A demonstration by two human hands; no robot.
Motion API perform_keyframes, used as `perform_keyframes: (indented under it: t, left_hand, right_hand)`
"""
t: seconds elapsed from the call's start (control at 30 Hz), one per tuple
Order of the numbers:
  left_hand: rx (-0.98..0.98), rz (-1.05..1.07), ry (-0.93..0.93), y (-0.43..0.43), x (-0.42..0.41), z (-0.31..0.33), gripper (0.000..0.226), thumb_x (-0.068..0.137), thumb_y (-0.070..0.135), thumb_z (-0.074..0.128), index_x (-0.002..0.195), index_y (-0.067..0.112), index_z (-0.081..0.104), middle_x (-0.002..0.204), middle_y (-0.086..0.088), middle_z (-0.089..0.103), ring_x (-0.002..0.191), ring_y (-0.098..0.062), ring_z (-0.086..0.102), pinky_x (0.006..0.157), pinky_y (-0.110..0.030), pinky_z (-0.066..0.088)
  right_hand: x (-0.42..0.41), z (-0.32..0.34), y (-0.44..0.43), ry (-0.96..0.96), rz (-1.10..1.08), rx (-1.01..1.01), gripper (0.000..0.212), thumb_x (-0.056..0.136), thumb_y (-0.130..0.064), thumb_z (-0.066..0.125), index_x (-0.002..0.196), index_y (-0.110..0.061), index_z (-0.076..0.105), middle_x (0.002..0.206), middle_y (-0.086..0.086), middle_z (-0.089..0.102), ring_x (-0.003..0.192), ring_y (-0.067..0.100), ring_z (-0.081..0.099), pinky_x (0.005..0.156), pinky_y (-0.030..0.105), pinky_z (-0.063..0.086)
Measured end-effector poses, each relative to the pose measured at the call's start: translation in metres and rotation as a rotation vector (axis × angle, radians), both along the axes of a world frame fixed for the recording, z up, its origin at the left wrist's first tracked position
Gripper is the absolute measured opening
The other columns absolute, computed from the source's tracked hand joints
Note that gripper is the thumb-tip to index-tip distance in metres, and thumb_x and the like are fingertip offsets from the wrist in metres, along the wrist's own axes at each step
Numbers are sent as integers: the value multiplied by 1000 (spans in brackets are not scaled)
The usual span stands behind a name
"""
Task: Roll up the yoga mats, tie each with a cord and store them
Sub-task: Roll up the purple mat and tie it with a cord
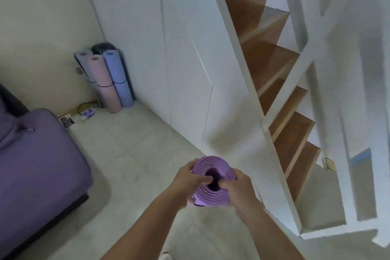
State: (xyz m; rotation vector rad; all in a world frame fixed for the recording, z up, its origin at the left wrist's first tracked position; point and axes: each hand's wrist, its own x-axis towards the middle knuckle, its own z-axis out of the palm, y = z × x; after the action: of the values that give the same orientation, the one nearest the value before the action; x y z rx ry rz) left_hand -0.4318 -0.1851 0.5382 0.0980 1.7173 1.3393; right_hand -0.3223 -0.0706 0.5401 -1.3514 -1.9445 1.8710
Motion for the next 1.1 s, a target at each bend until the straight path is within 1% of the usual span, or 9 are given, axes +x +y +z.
perform_keyframes:
  t: [0.07, 0.17, 0.23, 0.3, 0.43, 0.57, 0.77, 0.93, 1.1]
  left_hand:
    - [-8, 61, 52, -16, -40, 22, 56, 76, 6, 75, 119, 38, 61, 110, 0, 69, 101, -29, 64, 65, -46, 56]
    - [17, 148, 85, -39, -104, 43, 53, 75, 2, 71, 116, 35, 63, 107, -3, 69, 99, -32, 65, 61, -45, 53]
    - [27, 207, 92, -54, -142, 51, 54, 74, -1, 68, 115, 33, 64, 107, -5, 69, 100, -33, 65, 61, -47, 53]
    - [42, 276, 93, -68, -177, 57, 52, 73, -2, 66, 111, 34, 64, 105, -5, 70, 97, -31, 66, 59, -41, 51]
    - [48, 383, 94, -85, -245, 64, 48, 73, -2, 64, 101, 37, 61, 104, -3, 68, 95, -29, 65, 61, -38, 51]
    - [39, 490, 105, -86, -315, 56, 54, 72, -2, 66, 114, 29, 57, 105, -3, 66, 90, -25, 65, 57, -34, 55]
    - [-3, 605, 93, -63, -425, 30, 43, 71, 2, 70, 112, 15, 62, 97, -12, 71, 77, -23, 67, 47, -23, 48]
    - [19, 727, 90, -40, -523, 11, 40, 75, -3, 70, 108, 18, 63, 90, -9, 72, 73, -22, 68, 55, -28, 53]
    - [-9, 729, 20, -31, -622, -15, 42, 76, 16, 78, 112, 31, 64, 100, -4, 72, 84, -23, 69, 54, -31, 57]
  right_hand:
    - [-47, 21, -11, 5, 41, 7, 32, 75, 3, 65, 98, -18, 70, 87, 3, 74, 86, 25, 71, 74, 44, 60]
    - [-119, 39, -29, 36, 95, -9, 33, 76, 3, 63, 103, -15, 68, 92, 5, 72, 87, 26, 70, 61, 34, 56]
    - [-166, 45, -41, 35, 119, -15, 37, 74, 2, 63, 106, -16, 68, 95, 6, 72, 90, 27, 69, 66, 39, 60]
    - [-210, 52, -52, 37, 168, -15, 41, 70, -2, 64, 107, -17, 68, 96, 5, 72, 91, 28, 70, 77, 48, 61]
    - [-294, 54, -64, 59, 236, -5, 41, 72, 2, 64, 108, -16, 68, 97, 6, 73, 91, 28, 70, 79, 45, 60]
    - [-371, 44, -66, 98, 265, -6, 39, 73, 4, 65, 106, -17, 68, 95, 4, 73, 89, 26, 70, 77, 41, 59]
    - [-491, 27, -42, 172, 374, 24, 38, 74, 5, 65, 95, -26, 70, 86, -4, 75, 84, 21, 70, 78, 41, 60]
    - [-608, 15, -13, 194, 502, 55, 43, 76, 8, 65, 97, -30, 67, 91, -7, 74, 88, 13, 69, 75, 26, 55]
    - [-721, -10, 0, 113, 515, 61, 53, 73, 14, 60, 112, -21, 65, 101, -3, 72, 93, 13, 67, 87, 33, 55]
